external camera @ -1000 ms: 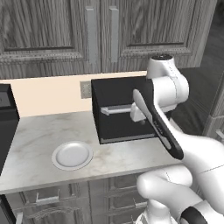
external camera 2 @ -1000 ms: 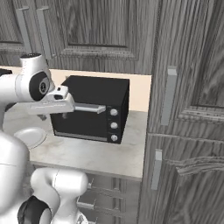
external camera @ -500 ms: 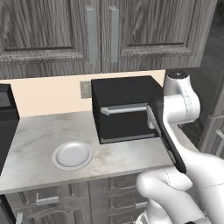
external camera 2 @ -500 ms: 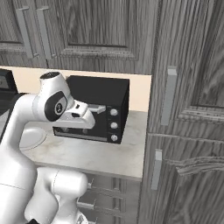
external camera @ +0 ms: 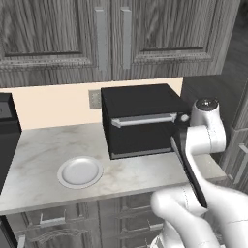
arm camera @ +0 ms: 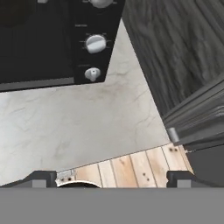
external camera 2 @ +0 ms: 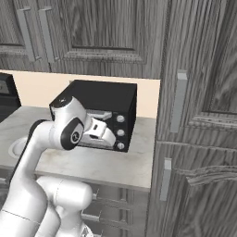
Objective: Pick up the bagel from the plate, place it on the toaster oven rack, close the door, and set the timer.
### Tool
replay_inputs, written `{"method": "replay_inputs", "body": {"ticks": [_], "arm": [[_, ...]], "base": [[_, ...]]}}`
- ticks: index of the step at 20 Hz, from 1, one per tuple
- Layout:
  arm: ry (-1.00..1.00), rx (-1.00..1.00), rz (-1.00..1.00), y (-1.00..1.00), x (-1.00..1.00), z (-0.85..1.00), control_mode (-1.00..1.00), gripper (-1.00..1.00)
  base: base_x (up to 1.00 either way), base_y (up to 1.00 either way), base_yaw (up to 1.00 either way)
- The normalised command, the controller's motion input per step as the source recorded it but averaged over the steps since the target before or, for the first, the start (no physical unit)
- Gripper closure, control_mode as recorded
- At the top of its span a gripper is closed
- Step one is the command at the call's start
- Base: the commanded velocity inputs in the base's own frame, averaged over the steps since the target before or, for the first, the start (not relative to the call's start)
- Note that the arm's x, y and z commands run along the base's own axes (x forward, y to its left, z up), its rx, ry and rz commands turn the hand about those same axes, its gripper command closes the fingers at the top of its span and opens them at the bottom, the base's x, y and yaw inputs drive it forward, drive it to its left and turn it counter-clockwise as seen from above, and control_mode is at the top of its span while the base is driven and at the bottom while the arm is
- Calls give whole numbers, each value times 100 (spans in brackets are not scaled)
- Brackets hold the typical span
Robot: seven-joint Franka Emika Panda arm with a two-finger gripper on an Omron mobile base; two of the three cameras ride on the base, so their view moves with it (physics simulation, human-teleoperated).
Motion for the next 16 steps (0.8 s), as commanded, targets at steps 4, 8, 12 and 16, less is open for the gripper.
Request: {"method": "replay_inputs", "body": {"ticks": [4,8,12,16], "arm": [[-15,0,0,-45,5,-40,-100,-100],[-1,0,0,-24,22,-21,-100,-100],[0,0,0,-1,17,-1,-100,-100],[1,0,0,0,15,0,-100,-100]], "base": [[0,0,0],[0,0,0],[0,0,0],[0,0,0]]}}
